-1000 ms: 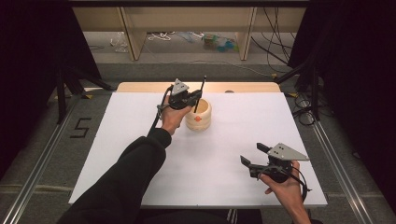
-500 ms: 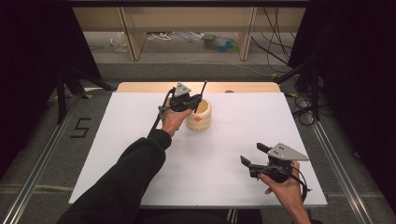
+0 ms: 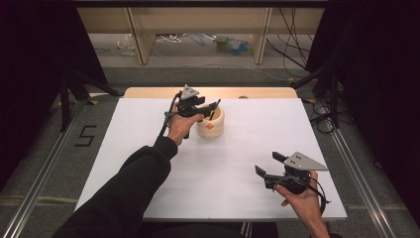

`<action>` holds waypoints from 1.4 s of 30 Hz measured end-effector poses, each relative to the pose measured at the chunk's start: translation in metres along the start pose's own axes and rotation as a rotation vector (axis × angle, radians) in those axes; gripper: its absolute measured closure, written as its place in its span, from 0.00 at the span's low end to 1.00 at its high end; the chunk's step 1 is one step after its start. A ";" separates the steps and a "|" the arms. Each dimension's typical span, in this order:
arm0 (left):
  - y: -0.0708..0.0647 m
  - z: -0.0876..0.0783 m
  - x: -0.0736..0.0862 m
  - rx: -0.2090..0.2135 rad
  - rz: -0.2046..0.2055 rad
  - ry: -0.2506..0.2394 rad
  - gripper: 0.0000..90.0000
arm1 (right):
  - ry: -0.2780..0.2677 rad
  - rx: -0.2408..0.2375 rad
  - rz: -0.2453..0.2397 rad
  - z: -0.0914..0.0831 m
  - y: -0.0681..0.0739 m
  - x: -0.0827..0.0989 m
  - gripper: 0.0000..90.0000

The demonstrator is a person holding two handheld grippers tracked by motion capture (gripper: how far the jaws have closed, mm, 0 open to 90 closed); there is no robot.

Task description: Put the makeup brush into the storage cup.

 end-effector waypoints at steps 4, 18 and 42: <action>-0.001 -0.012 -0.003 -0.014 0.021 -0.009 0.41 | 0.001 -0.002 0.011 0.000 0.000 0.000 0.25; -0.008 -0.048 0.010 0.040 0.047 -0.054 0.32 | -0.001 -0.001 0.012 0.000 0.001 0.000 0.24; 0.002 -0.105 0.050 0.096 0.108 0.000 0.21 | 0.000 0.017 0.010 -0.003 0.000 0.000 0.24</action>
Point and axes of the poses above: each handheld gripper's, and its own axes: z roughly forward along the jaws, x roughly out of its underside, y roughly to its left, the point moved 2 cm from there along z, roughly forward along the jaws, and after that the axes turned 2 degrees about y, right-handed, at the moved point
